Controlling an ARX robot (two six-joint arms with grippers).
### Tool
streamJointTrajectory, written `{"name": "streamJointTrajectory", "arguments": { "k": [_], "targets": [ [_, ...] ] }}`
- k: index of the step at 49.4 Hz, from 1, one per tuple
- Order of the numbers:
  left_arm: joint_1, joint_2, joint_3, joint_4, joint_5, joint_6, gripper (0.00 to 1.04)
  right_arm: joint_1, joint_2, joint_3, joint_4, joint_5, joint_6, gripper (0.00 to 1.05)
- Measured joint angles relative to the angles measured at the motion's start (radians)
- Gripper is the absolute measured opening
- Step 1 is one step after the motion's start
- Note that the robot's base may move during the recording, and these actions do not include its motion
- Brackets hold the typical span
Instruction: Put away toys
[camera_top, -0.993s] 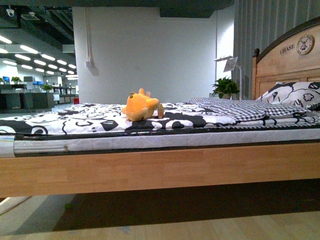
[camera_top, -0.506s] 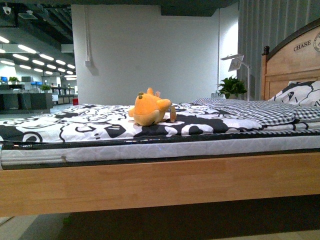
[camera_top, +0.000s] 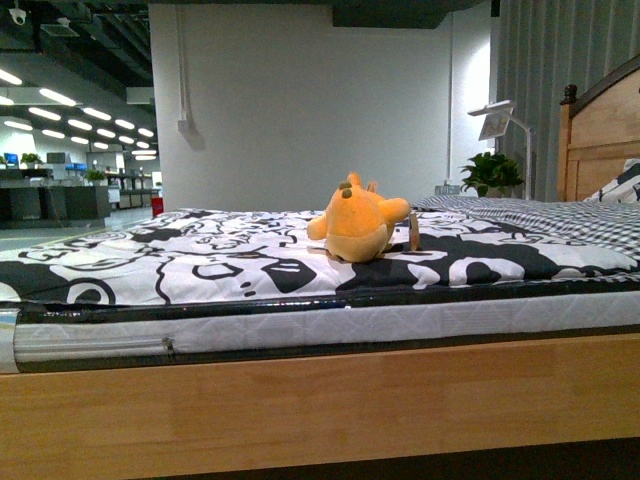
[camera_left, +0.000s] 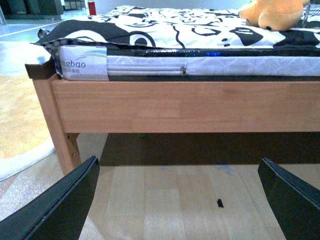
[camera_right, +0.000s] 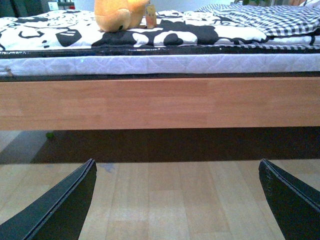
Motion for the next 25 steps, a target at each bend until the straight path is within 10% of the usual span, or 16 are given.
{"name": "streamJointTrajectory", "arguments": {
  "k": [25],
  "targets": [
    [0.0,0.0,0.0,0.0,0.0,0.0,0.98,0.0,0.0,0.0,0.0,0.0,0.0,0.98]
  ]
}}
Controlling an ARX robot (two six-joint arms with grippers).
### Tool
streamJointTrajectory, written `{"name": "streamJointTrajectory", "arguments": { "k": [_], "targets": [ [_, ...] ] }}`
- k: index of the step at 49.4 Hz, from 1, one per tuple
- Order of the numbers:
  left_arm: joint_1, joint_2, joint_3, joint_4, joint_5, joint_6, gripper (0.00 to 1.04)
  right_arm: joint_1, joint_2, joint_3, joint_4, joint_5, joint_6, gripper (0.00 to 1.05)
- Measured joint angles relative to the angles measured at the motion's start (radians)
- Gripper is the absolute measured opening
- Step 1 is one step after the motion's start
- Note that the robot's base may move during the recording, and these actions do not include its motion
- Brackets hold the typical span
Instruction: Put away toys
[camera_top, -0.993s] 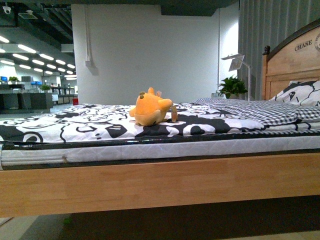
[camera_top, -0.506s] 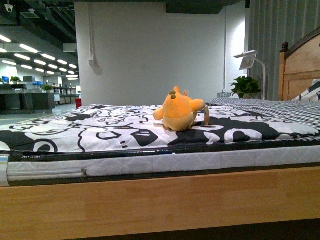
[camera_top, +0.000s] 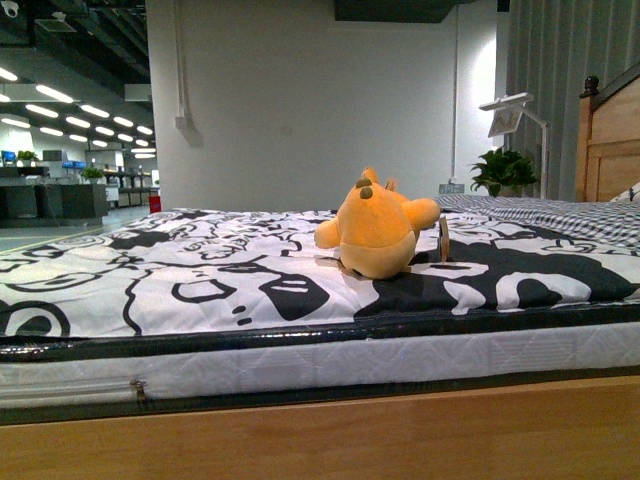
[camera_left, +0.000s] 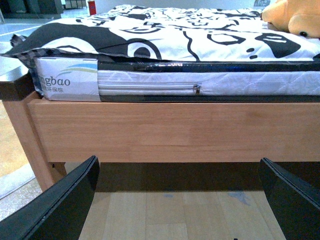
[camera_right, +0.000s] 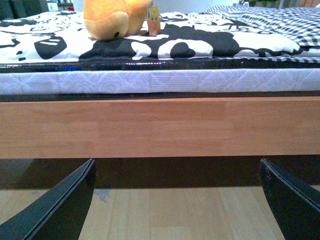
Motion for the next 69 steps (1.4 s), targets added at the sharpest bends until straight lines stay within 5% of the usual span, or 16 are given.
{"name": "streamJointTrajectory", "arguments": {
  "k": [49,60,69],
  "targets": [
    [0.0,0.0,0.0,0.0,0.001,0.0,0.98,-0.024,0.053,0.023,-0.048,0.014,0.078,0.98],
    [0.0,0.0,0.0,0.0,0.0,0.0,0.98,-0.074,0.358,0.2,0.218,-0.041,0.132,0.98],
    [0.0,0.0,0.0,0.0,0.0,0.0,0.98,0.024,0.628,0.435,0.383,-0.012,0.106,0.98]
  ]
}}
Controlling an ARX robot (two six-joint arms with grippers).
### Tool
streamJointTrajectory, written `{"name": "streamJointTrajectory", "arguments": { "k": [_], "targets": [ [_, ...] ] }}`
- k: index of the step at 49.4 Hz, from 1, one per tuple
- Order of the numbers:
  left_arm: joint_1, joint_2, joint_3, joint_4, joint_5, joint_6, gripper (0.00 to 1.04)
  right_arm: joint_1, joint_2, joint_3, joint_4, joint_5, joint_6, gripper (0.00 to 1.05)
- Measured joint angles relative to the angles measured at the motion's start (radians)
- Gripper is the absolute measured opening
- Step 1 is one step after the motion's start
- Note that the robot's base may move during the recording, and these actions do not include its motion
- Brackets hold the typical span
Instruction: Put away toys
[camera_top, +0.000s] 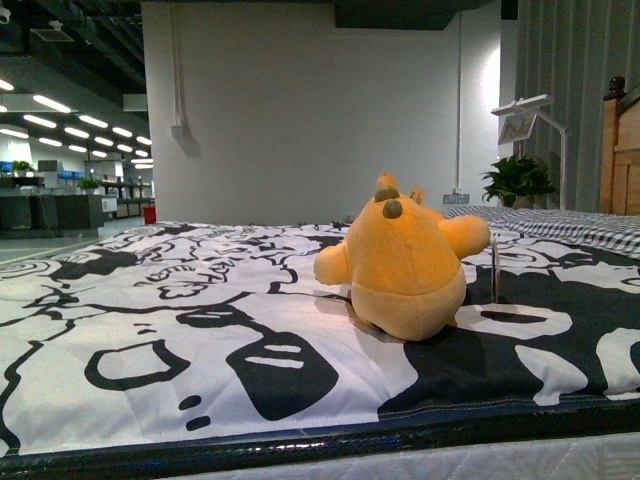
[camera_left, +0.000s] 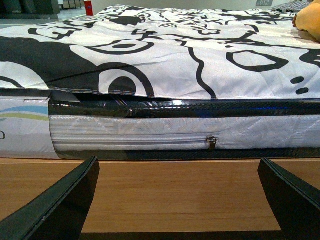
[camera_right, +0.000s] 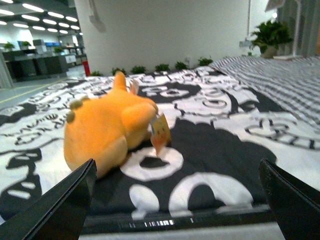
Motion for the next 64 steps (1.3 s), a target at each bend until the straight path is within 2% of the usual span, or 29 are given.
{"name": "streamJointTrajectory", "arguments": {
  "k": [3,13,22,37,48,55,64],
  "targets": [
    [0.0,0.0,0.0,0.0,0.0,0.0,0.98,0.07,0.115,0.108,0.049,0.016,-0.025,0.98],
    [0.0,0.0,0.0,0.0,0.0,0.0,0.98,0.329,0.464,0.408,0.074,0.071,-0.117,0.98],
    [0.0,0.0,0.0,0.0,0.0,0.0,0.98,0.46,0.732,0.639,0.033,0.139,-0.166,0.98],
    [0.0,0.0,0.0,0.0,0.0,0.0,0.98,0.481,0.959,0.838,-0.072,0.223,-0.098,0.98],
    [0.0,0.0,0.0,0.0,0.0,0.0,0.98,0.479,1.071,0.928,-0.08,0.283,-0.092,0.98],
    [0.0,0.0,0.0,0.0,0.0,0.0,0.98,0.463,1.134,0.943,-0.04,0.332,-0.117,0.98],
    [0.0,0.0,0.0,0.0,0.0,0.0,0.98,0.406,1.162,0.916,0.092,0.399,-0.142,0.98]
  ]
}}
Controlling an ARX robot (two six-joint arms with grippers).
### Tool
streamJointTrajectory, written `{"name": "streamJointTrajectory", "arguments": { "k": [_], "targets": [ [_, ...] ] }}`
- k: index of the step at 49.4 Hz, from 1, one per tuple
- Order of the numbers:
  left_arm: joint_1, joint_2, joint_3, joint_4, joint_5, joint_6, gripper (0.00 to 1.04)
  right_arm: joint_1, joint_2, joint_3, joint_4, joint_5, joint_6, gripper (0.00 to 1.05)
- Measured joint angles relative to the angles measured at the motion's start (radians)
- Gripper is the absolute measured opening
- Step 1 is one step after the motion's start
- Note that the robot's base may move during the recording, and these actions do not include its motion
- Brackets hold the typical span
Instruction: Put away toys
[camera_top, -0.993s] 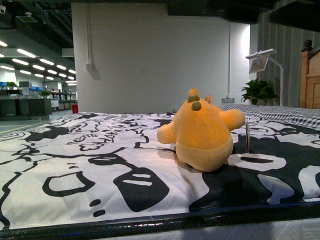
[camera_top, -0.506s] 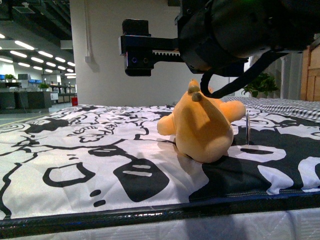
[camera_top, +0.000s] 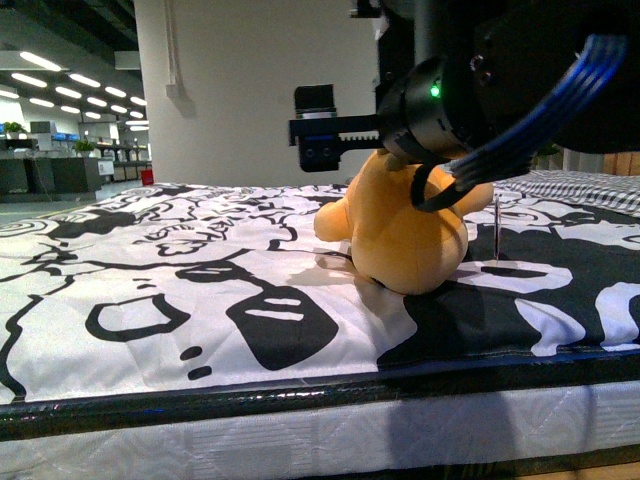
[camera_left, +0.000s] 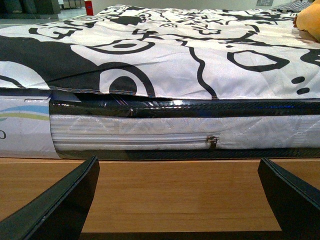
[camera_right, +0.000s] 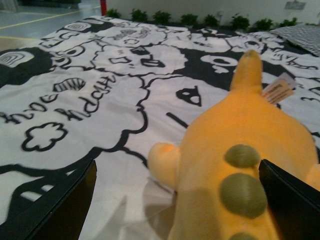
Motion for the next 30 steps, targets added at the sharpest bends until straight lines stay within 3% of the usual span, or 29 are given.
{"name": "streamJointTrajectory", "arguments": {
  "k": [10,30],
  "targets": [
    [0.0,0.0,0.0,0.0,0.0,0.0,0.98,-0.065,0.0,-0.106,0.056,-0.014,0.019,0.98],
    [0.0,0.0,0.0,0.0,0.0,0.0,0.98,-0.055,-0.001,-0.165,0.071,-0.055,0.073,0.98]
  ]
}}
